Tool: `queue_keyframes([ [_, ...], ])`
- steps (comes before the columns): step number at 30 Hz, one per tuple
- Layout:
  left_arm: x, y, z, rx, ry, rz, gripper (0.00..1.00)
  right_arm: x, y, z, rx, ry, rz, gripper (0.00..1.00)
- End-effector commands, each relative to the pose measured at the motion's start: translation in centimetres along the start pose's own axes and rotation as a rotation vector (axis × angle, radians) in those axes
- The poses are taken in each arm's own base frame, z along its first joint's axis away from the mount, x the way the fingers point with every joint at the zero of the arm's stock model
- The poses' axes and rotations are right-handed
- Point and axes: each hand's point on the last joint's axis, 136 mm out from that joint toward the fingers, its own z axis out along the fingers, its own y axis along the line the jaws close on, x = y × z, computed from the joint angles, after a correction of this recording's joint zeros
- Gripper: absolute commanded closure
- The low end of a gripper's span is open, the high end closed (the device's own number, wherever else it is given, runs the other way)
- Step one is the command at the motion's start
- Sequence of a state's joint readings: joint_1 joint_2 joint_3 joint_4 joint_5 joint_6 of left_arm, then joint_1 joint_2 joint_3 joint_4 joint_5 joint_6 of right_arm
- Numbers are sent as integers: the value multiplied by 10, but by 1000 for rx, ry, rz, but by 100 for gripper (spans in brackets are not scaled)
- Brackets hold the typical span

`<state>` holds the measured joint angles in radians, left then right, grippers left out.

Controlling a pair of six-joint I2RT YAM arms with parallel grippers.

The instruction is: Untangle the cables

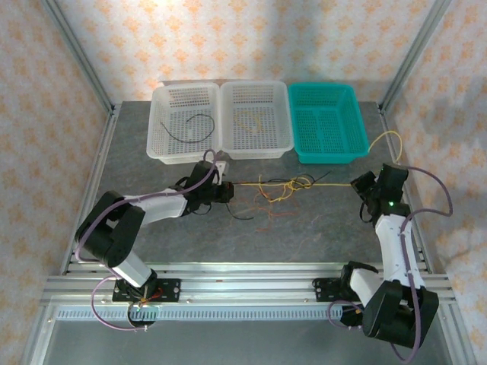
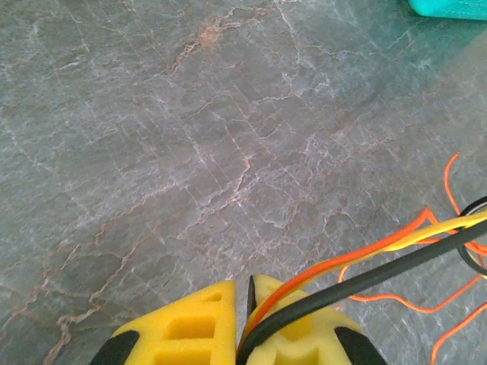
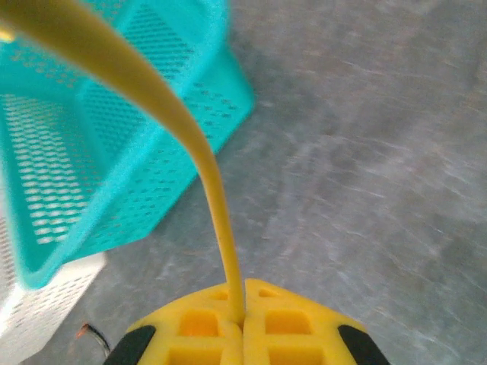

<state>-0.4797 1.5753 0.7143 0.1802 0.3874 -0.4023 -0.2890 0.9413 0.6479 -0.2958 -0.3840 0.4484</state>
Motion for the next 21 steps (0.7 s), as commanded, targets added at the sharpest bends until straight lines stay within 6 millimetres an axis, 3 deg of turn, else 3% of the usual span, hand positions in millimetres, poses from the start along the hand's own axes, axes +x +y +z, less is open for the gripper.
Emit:
queue_keyframes([
  [1,15,89,-27,-297,-7,-117,100,-101,40,-42,-64,-454,-137,100],
  [5,-1,27,-18,-131,-29,-7,100,-42,123,-34,-352,-268,-333,100],
  [8,-11,-12,-12,-38,-49,35,100,3,165,-38,-492,-165,-431,100],
  [15,-30,-65,-2,107,-78,80,100,67,207,-35,-608,-35,-537,100],
  [21,-48,-92,-9,183,-119,97,100,106,219,-20,-630,61,-587,100],
])
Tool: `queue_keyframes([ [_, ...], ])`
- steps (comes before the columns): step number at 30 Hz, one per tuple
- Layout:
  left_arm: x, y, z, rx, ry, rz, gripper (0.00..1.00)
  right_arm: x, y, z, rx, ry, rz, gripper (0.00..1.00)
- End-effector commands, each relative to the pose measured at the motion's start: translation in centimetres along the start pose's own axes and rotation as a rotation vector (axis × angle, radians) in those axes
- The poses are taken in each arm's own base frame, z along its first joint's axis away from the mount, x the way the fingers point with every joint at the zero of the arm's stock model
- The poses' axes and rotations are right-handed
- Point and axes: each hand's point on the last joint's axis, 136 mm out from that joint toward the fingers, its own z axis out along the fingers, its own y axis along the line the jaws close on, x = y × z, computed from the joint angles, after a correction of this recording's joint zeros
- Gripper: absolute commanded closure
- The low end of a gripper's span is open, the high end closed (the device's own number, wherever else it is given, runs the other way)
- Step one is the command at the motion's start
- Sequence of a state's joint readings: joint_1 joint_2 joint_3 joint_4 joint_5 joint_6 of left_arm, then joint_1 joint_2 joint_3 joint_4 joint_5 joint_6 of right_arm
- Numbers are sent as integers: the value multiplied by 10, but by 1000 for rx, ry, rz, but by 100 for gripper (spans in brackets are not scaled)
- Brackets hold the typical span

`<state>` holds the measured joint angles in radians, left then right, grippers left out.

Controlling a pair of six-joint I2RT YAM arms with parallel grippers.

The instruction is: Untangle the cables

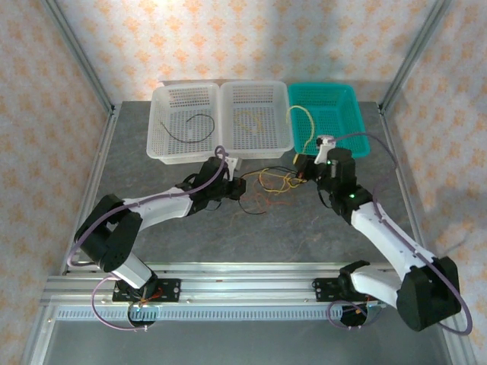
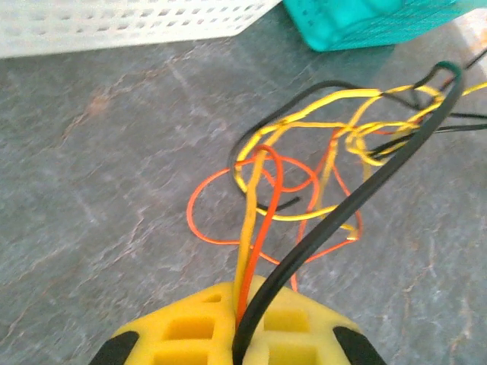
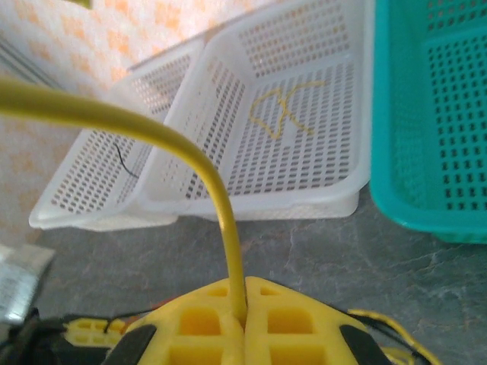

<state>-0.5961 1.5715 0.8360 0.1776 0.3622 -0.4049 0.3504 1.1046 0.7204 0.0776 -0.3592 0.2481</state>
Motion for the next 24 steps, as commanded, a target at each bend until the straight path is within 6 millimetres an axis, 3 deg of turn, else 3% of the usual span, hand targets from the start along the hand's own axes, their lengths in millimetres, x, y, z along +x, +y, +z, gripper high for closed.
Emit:
queue_keyframes([
  [1,-25,-26,-3,92,-62,2,100,-14,24,6,-67,-38,-42,100],
  [5,-36,-40,-8,155,-92,-3,100,1,40,14,-135,-9,-32,100],
  [7,-40,-44,-12,171,-109,-5,100,6,38,17,-111,-6,-28,100],
  [9,-44,-43,-18,161,-133,-13,100,6,20,18,-9,-29,-11,100],
  [12,-49,-27,-31,113,-175,-41,100,-3,-29,3,267,-107,30,100],
  [17,-45,28,-66,-4,-236,-138,100,-14,-108,-51,657,-232,133,100],
  [21,-25,97,-94,-264,-228,-198,100,-17,-166,-98,815,-311,266,100],
  [24,-5,139,-113,-420,-205,-259,100,-21,-197,-131,898,-361,332,100],
])
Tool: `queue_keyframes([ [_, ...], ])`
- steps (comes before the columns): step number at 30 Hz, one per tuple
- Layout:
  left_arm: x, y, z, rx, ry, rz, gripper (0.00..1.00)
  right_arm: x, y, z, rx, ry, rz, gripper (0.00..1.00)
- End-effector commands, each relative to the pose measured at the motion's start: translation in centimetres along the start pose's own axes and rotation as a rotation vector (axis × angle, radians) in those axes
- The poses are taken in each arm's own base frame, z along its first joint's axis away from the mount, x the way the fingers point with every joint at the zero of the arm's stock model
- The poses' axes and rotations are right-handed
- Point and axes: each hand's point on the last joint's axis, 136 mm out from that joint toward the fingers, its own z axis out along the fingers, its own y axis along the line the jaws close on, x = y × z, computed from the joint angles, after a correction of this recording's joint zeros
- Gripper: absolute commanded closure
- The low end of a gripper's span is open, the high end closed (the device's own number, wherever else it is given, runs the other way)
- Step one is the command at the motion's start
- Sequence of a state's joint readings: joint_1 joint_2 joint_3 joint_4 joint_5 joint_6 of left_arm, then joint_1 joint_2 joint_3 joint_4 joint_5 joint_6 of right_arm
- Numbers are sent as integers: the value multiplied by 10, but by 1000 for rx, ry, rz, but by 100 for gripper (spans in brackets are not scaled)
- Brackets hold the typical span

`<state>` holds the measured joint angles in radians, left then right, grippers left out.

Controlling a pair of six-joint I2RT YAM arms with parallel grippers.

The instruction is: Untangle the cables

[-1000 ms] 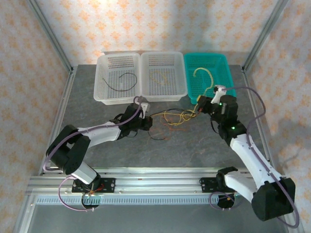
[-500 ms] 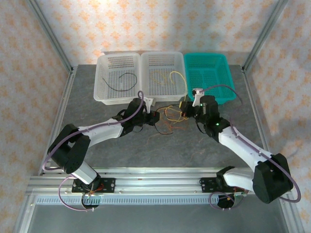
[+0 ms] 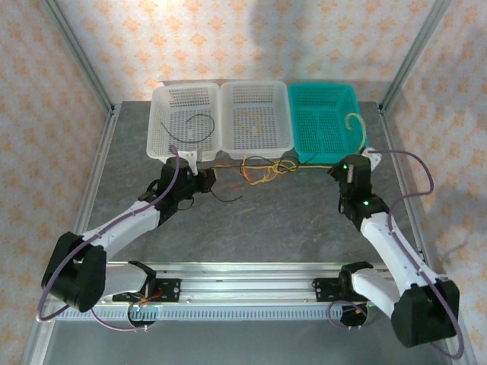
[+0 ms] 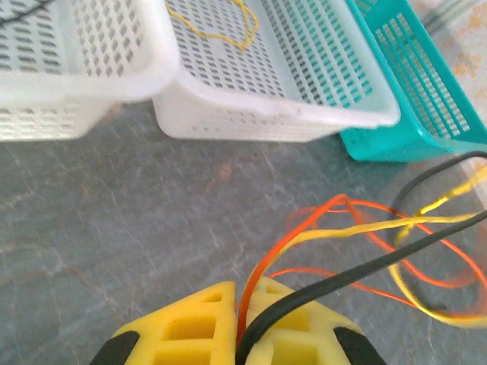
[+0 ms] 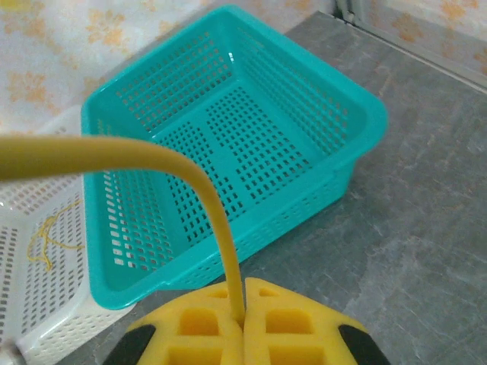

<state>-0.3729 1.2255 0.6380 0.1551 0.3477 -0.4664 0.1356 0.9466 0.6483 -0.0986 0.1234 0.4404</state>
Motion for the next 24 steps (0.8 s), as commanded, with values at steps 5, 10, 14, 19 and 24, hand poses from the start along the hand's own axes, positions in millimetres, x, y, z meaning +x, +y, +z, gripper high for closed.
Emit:
queue_keyframes([
  [5,24,144,-51,-545,4,-174,100,-41,-128,-11,361,-120,185,100],
  [10,26,155,-53,-529,11,-221,100,-45,-121,-6,274,-94,205,100],
  [14,13,118,-36,-360,-18,-172,100,-39,-72,0,54,-71,156,100],
  [19,7,80,-20,-240,-7,-120,100,-26,3,-11,-211,-40,64,100],
  [24,11,58,-8,-156,17,-105,100,-39,47,-37,-379,-61,-8,100],
])
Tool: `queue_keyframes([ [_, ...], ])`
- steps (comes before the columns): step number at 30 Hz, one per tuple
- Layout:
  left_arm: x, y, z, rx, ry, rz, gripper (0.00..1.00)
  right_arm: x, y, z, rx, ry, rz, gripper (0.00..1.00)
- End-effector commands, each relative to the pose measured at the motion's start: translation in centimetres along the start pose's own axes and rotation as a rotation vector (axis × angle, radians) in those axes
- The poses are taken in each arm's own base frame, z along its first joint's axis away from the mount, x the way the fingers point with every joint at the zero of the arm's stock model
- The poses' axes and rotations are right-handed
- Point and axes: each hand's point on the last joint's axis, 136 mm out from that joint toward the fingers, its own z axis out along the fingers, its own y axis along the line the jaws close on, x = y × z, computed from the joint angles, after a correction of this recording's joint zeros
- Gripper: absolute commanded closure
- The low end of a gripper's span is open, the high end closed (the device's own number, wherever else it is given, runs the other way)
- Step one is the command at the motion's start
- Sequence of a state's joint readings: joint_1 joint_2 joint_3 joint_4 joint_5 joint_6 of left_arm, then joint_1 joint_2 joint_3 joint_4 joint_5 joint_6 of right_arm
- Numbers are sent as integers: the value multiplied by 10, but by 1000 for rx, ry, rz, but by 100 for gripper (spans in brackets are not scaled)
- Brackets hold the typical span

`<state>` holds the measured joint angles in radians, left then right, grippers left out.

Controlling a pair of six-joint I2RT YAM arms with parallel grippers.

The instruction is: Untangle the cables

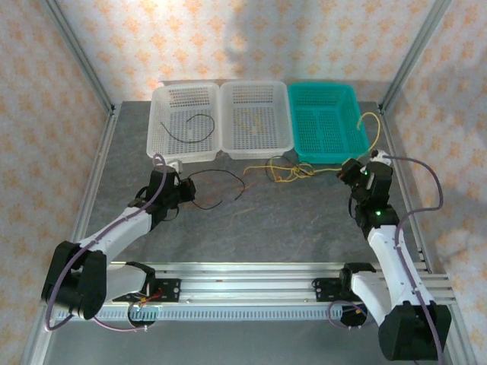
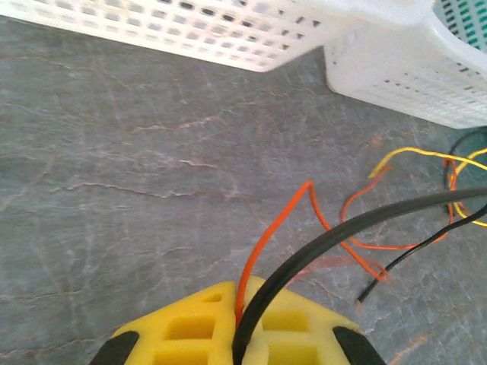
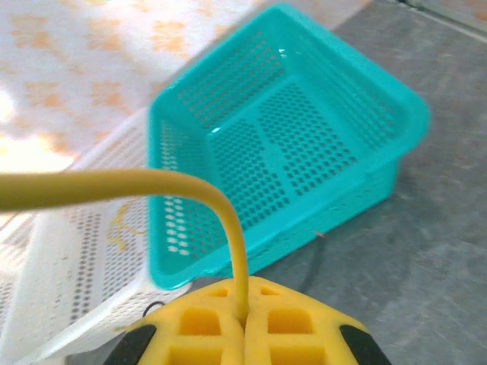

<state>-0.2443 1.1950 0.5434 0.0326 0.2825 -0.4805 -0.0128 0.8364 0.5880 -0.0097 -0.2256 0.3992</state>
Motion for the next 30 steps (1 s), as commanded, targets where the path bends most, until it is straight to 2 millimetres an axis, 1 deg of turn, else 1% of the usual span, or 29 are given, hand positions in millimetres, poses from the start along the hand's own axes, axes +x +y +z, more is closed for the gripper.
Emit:
queue_keyframes([
  [1,-16,-31,2,94,-35,12,100,-31,46,-17,-160,-77,-71,100],
  [2,-15,-37,3,101,-31,21,95,-33,52,-20,-179,-78,-86,100],
  [4,-15,-47,5,109,-29,38,72,-39,62,-26,-201,-92,-105,100],
  [5,-16,-49,6,102,-31,41,63,-41,63,-28,-199,-96,-109,100],
  [6,-17,-47,8,85,-34,41,51,-43,64,-29,-193,-97,-117,100],
  [7,-21,-46,7,68,-45,40,46,-45,63,-29,-179,-102,-122,100],
  [10,-29,-40,4,20,-67,53,44,-46,54,-29,-118,-95,-140,100],
  [12,-32,-41,3,12,-66,71,42,-43,46,-28,-77,-85,-144,100],
  [14,-33,-45,5,17,-54,94,36,-37,39,-25,-50,-60,-154,100],
  [15,-32,-46,7,18,-38,107,32,-34,36,-23,-38,-44,-156,100],
  [17,-29,-43,14,-9,5,124,30,-23,29,-17,-14,2,-160,100],
  [19,-23,-33,20,-67,42,131,24,-10,19,-11,31,61,-165,100],
  [21,-15,-21,26,-125,87,148,23,2,3,-6,104,117,-170,100],
  [25,-3,2,32,-254,156,182,25,23,-34,-3,274,197,-166,100],
  [27,-1,16,30,-335,161,167,28,39,-48,-1,322,257,-160,100],
  [30,7,33,28,-415,180,140,28,58,-64,1,362,296,-149,100],
])
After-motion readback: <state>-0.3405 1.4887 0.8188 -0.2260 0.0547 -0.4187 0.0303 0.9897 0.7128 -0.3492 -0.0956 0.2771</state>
